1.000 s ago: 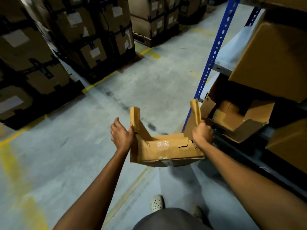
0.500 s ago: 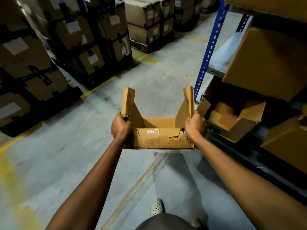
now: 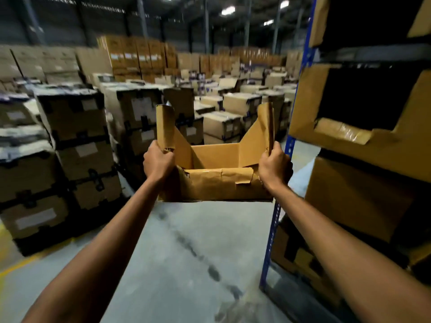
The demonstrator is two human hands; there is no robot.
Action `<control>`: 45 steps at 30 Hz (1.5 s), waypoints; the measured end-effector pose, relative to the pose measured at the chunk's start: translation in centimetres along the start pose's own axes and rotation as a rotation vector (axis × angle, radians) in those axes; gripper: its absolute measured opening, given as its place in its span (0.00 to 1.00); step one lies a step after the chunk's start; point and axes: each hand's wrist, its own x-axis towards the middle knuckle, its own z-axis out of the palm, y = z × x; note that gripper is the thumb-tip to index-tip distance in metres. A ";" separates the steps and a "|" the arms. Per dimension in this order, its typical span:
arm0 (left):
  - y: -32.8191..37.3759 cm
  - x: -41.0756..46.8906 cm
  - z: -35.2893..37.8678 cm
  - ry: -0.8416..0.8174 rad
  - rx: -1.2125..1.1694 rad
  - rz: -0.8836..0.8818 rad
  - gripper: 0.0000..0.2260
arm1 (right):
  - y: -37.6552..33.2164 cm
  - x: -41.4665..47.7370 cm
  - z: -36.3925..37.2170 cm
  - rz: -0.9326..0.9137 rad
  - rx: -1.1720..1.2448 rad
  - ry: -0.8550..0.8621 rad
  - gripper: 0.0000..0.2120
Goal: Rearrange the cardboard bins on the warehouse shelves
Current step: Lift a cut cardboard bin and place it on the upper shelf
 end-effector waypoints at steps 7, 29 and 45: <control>10.3 1.7 -5.2 0.258 0.023 0.164 0.10 | -8.3 5.4 -6.8 -0.162 0.093 0.153 0.08; 37.3 4.7 -19.0 0.700 -0.519 0.654 0.12 | -25.8 16.0 -31.2 -0.534 0.278 0.695 0.11; 47.9 2.9 -14.7 0.460 -0.850 0.726 0.14 | -26.7 15.0 -43.3 -0.547 -0.065 1.011 0.11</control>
